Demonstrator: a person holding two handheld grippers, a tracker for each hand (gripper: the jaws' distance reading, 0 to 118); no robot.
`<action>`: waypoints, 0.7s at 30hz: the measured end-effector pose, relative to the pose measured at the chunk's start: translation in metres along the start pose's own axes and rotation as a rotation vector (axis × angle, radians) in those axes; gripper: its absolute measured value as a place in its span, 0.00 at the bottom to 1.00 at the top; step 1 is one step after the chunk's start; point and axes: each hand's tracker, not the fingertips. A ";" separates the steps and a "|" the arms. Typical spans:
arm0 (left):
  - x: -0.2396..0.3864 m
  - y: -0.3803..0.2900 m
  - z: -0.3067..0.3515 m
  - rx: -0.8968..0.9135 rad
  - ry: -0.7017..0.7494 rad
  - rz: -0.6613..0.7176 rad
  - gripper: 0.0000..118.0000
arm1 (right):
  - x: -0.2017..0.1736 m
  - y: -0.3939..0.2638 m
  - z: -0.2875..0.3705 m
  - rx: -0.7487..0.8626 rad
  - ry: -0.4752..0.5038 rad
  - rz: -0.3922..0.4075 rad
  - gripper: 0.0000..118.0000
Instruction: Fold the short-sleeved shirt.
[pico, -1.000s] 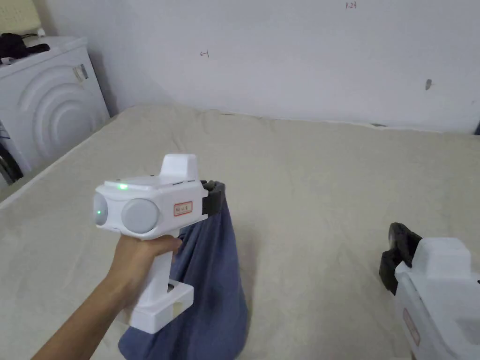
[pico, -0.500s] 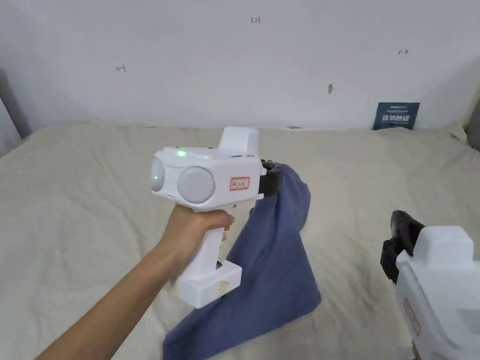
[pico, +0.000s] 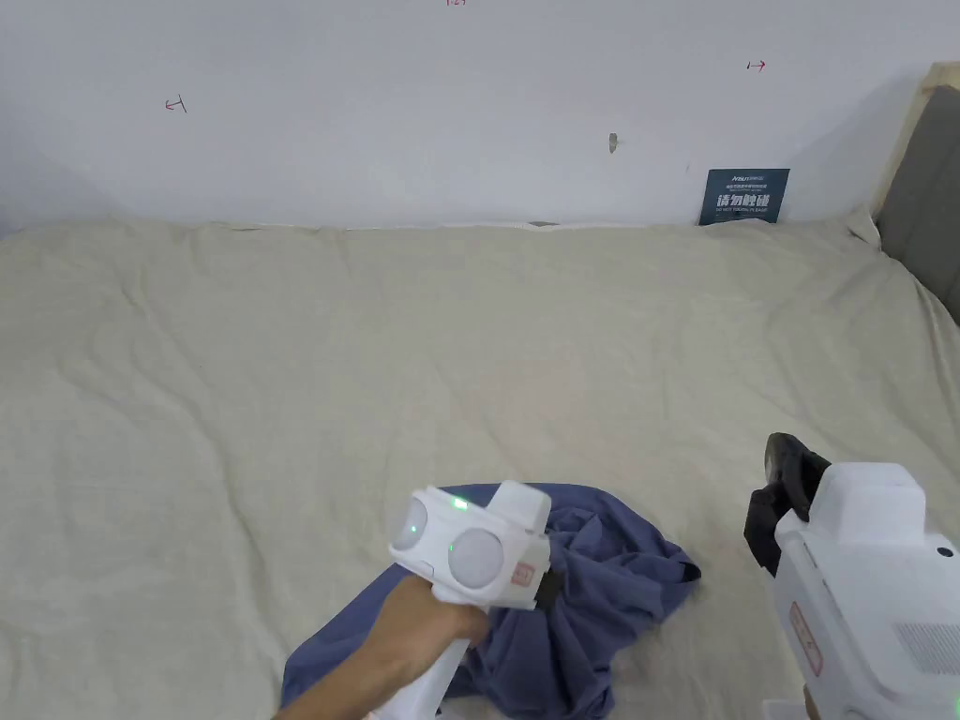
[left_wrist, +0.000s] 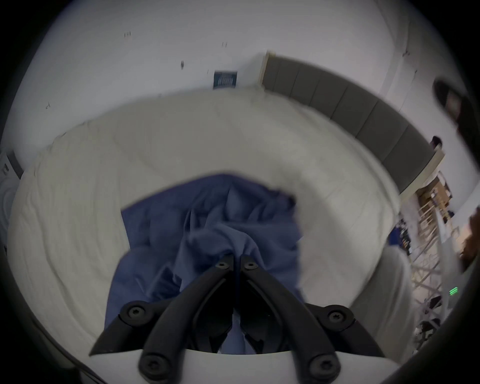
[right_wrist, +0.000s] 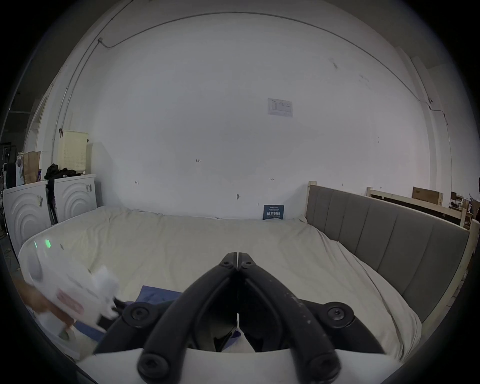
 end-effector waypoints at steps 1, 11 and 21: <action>0.000 -0.008 -0.011 -0.025 0.019 -0.014 0.03 | 0.000 -0.002 -0.001 -0.005 0.003 -0.001 0.01; -0.003 -0.021 -0.013 0.007 -0.010 0.098 0.58 | -0.002 -0.009 -0.004 -0.041 0.002 -0.012 0.01; -0.014 0.002 0.102 0.350 0.116 0.139 0.94 | -0.003 0.007 0.009 0.001 -0.011 -0.018 0.01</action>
